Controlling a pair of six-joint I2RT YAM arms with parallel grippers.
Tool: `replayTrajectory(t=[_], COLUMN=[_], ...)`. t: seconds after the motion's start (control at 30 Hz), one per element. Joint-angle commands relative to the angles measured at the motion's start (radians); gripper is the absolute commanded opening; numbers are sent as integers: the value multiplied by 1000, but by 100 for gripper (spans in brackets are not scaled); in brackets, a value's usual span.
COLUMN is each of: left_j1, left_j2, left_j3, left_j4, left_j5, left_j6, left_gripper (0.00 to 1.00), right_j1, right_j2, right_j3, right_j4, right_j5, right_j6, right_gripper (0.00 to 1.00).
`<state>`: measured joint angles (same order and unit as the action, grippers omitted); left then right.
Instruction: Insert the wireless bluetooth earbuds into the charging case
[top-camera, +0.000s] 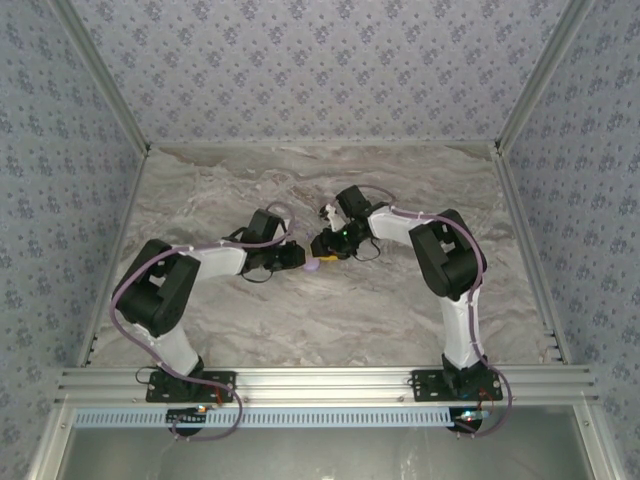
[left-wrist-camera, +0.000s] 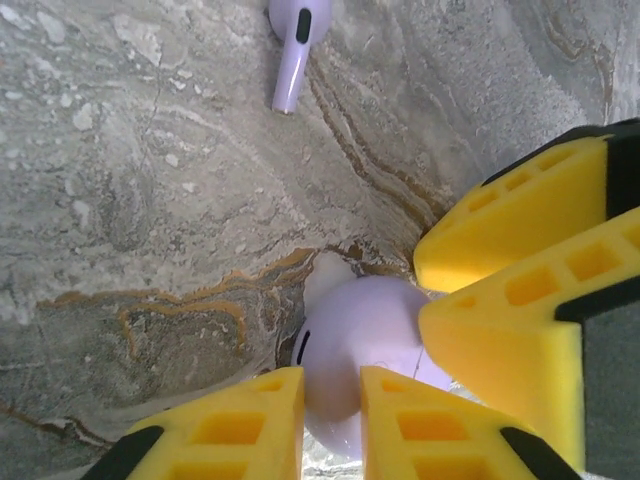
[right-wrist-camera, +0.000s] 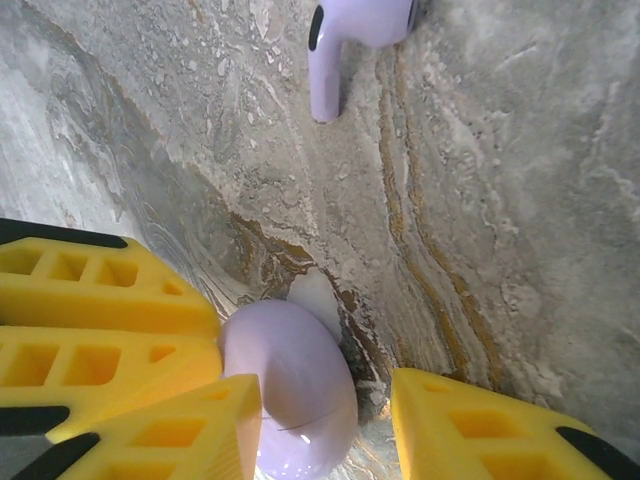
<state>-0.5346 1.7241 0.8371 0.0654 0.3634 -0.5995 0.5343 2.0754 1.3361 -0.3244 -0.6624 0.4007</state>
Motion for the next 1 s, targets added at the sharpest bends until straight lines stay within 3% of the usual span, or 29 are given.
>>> replayTrajectory(t=[0.0, 0.5, 0.8, 0.97], left_j1=[1, 0, 0, 0], left_j2=[14, 15, 46, 37], left_j3=[-12, -69, -71, -76], left_j4=[-36, 3, 53, 50], left_j5=[-24, -23, 9, -1], left_j6=[6, -25, -46, -49], left_gripper=[15, 14, 15, 15], right_j1=[-2, -2, 13, 15], right_j2=[2, -116, -98, -125], right_j3=[-31, -83, -74, -89], right_j4=[36, 129, 120, 95], right_j5=[-62, -132, -141, -45], right_j6=[38, 102, 97, 92], right_gripper=[40, 37, 37, 36])
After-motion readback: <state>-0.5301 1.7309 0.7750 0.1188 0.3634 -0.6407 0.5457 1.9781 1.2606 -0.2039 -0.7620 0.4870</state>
